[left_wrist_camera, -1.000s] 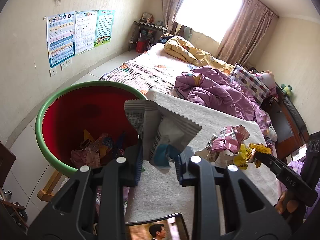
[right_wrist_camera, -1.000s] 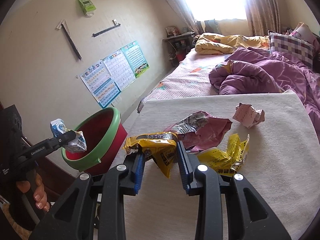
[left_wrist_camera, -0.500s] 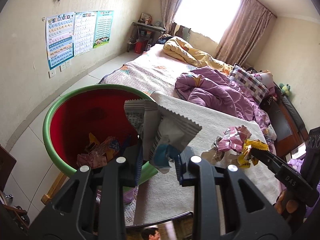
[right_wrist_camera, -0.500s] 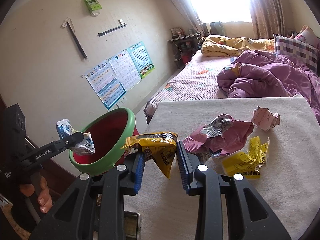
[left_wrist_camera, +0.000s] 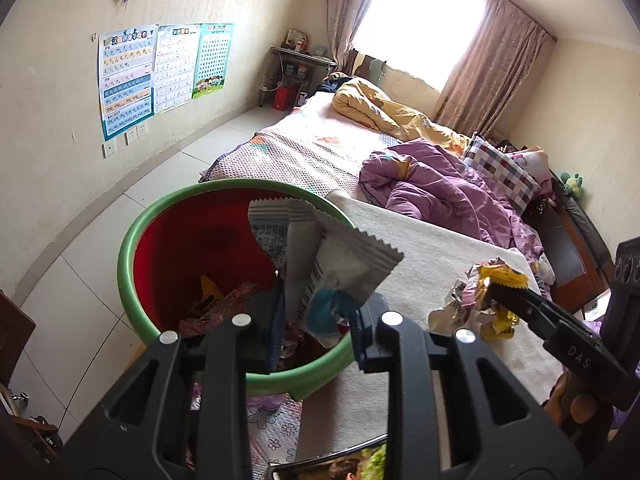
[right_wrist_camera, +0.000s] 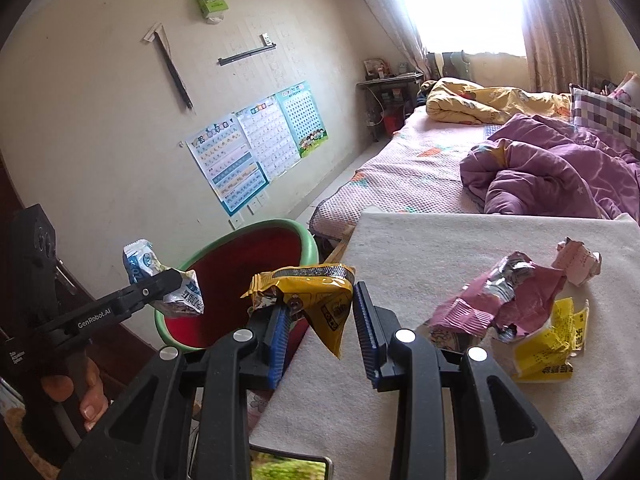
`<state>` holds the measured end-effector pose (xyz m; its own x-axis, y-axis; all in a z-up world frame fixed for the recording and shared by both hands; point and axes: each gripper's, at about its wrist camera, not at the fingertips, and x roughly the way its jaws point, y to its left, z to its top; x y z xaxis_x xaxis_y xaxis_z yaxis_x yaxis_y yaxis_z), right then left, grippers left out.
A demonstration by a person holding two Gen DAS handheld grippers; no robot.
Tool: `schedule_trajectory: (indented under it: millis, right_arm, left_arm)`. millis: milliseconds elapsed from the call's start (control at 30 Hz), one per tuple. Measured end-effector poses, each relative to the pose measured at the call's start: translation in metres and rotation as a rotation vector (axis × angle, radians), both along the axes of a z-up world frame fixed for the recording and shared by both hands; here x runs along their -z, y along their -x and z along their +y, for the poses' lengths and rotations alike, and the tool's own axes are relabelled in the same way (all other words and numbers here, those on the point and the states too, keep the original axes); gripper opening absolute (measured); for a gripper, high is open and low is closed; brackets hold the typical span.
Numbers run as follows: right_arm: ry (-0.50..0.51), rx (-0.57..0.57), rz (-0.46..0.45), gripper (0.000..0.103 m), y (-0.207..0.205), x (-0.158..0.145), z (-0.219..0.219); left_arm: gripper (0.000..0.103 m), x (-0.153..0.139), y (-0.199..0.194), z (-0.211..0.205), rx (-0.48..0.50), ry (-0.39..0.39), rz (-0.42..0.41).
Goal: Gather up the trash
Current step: 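Carry the paper wrapper with the left gripper while the right carries the yellow wrapper to the red bucket, then open the left gripper over the bucket while the right releases the yellow wrapper into it, then move both open grippers back over the remaining trash on the mat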
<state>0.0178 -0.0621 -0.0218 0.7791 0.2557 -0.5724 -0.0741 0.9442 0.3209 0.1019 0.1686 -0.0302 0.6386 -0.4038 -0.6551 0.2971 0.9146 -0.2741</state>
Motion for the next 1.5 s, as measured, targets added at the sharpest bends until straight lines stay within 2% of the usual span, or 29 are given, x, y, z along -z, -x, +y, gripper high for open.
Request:
schedule_trajectory:
  millis: [233, 600, 633, 667, 700, 733, 800, 967, 1500]
  right_arm:
    - [-0.002, -0.078, 0.025, 0.032, -0.034, 0.002, 0.034]
    - [0.103, -0.159, 0.056, 0.032, -0.068, 0.021, 0.090]
    - [0.114, -0.162, 0.060, 0.034, -0.070, 0.023, 0.093]
    - [0.123, -0.165, 0.064, 0.043, -0.071, 0.024, 0.096]
    - [0.126, -0.168, 0.065, 0.058, -0.073, 0.025, 0.098]
    - [0.125, -0.168, 0.061, 0.063, -0.073, 0.026, 0.100]
    - [0.129, -0.169, 0.061, 0.068, -0.071, 0.029, 0.102]
    - [0.139, -0.159, 0.074, 0.070, -0.073, 0.032, 0.100]
    - [0.078, -0.070, 0.077, 0.071, -0.030, 0.028, 0.063]
  left_arm:
    - [0.026, 0.005, -0.013, 0.015, -0.013, 0.002, 0.015]
    - [0.026, 0.013, -0.032, 0.034, -0.036, 0.012, 0.033]
    - [0.026, 0.014, -0.034, 0.036, -0.042, 0.013, 0.034]
    - [0.028, 0.016, -0.035, 0.037, -0.047, 0.017, 0.039]
    - [0.032, 0.017, -0.037, 0.038, -0.049, 0.020, 0.045]
    - [0.034, 0.018, -0.039, 0.039, -0.051, 0.024, 0.051]
    - [0.040, 0.020, -0.041, 0.039, -0.056, 0.024, 0.056]
    - [0.047, 0.024, -0.047, 0.042, -0.065, 0.031, 0.065]
    - [0.047, 0.025, -0.044, 0.024, -0.007, 0.028, 0.075]
